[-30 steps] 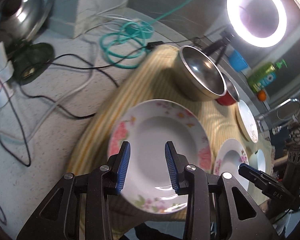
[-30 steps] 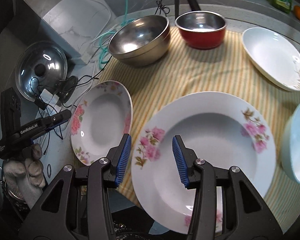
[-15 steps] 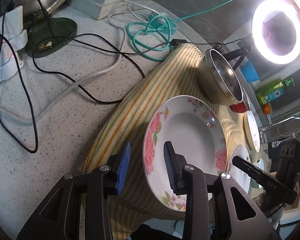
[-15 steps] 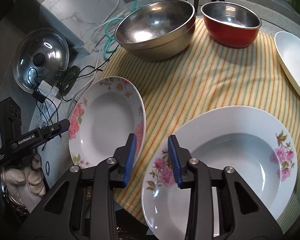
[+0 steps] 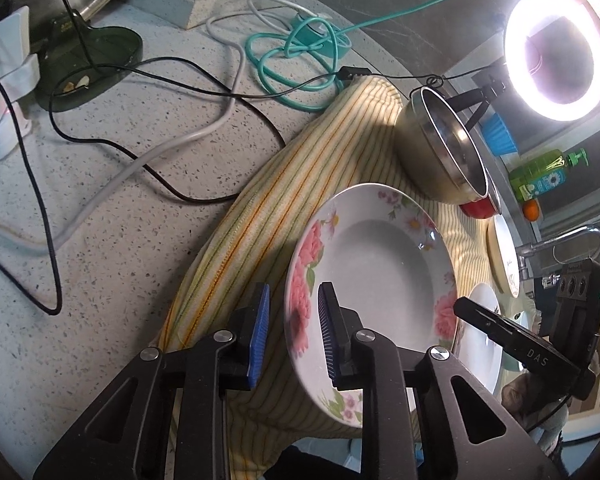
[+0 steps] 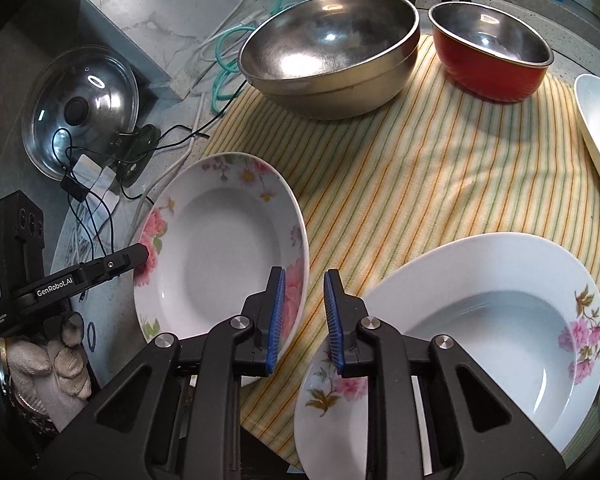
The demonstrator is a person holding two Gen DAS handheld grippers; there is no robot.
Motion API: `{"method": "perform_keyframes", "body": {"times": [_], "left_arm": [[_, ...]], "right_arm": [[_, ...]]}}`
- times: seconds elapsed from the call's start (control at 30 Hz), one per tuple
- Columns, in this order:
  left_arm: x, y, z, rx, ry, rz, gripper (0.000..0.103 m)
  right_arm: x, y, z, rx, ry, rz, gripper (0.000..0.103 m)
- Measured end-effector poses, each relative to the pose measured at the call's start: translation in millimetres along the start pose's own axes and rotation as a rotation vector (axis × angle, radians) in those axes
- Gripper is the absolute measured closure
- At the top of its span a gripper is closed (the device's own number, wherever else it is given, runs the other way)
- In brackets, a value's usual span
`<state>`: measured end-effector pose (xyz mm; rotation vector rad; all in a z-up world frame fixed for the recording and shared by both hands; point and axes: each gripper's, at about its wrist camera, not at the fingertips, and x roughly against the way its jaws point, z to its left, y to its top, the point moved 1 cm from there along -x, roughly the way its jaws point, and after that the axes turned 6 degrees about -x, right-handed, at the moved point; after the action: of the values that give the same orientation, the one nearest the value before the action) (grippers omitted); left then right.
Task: Organize plates and bowls
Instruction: 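Carry the rose plate over the blossom plate with the left gripper while the right gripper holds the blossom plate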
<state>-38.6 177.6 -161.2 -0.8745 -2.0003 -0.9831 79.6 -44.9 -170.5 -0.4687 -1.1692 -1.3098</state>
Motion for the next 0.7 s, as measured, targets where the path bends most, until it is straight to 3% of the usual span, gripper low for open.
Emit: {"method": "perform_keyframes", "body": {"times": [0.2, 0.7], "left_arm": [[-5.3, 0.5, -0.3, -0.008, -0.004, 0.015, 0.084], [-4.0, 2.4, -8.3, -0.035, 0.000, 0.019, 0.086]], "right_arm": [[-6.9, 0.4, -1.3, -0.015, 0.016, 0.024, 0.091], [-4.9, -1.6, 3.8, -0.018, 0.011, 0.012, 0.092]]}}
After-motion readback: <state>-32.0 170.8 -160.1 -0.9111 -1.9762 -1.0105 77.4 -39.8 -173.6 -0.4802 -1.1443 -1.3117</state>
